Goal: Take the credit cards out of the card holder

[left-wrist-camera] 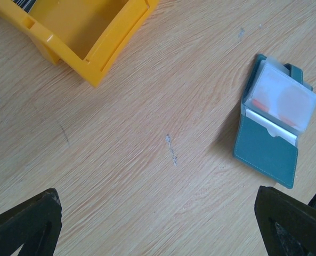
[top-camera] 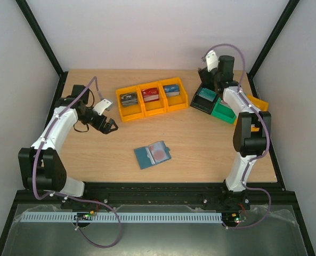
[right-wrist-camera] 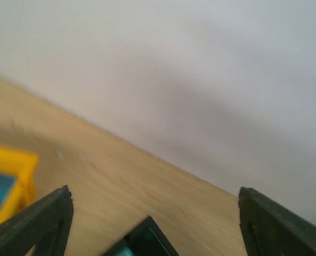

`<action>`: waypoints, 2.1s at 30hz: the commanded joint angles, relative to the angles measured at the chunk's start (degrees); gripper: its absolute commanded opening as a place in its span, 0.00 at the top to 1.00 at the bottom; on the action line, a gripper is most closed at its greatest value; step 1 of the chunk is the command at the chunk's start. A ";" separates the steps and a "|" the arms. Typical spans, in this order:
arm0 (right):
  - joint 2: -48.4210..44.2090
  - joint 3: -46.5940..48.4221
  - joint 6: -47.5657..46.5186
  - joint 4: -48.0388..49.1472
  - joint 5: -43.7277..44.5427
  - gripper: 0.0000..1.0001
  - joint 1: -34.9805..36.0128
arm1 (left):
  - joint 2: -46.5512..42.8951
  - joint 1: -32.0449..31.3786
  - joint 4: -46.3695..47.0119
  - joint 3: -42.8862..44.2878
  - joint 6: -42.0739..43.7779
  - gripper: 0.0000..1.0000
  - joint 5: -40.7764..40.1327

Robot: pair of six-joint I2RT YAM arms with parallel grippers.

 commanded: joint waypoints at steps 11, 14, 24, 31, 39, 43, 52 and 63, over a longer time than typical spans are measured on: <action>5.70 8.70 51.04 -14.69 10.29 0.71 -0.52 | -0.90 0.40 0.27 0.49 0.20 0.00 6.09; 9.26 13.08 50.26 -20.88 14.52 0.78 -0.60 | -0.64 0.46 0.67 0.22 -0.03 0.01 4.38; 19.83 21.48 52.00 -25.82 15.10 0.87 -1.17 | -2.00 0.72 1.61 -1.83 -0.53 0.01 0.58; 23.27 22.41 53.07 -25.40 15.60 0.92 -1.21 | -1.06 0.73 1.57 -1.57 -0.59 0.01 0.47; 24.33 19.65 54.99 -25.96 12.12 0.94 -1.10 | 0.37 0.81 1.46 -1.00 -0.71 0.00 0.46; 20.53 12.14 56.80 -21.05 12.78 0.94 -1.05 | 0.53 0.81 1.30 -0.99 -0.64 0.01 0.43; 18.31 8.47 58.98 -20.04 15.25 0.95 -0.87 | 0.09 0.90 1.19 -0.90 -0.45 0.01 0.70; 8.17 14.26 55.81 -23.98 15.73 0.92 1.33 | -1.24 0.98 1.01 -0.98 -0.30 0.01 1.19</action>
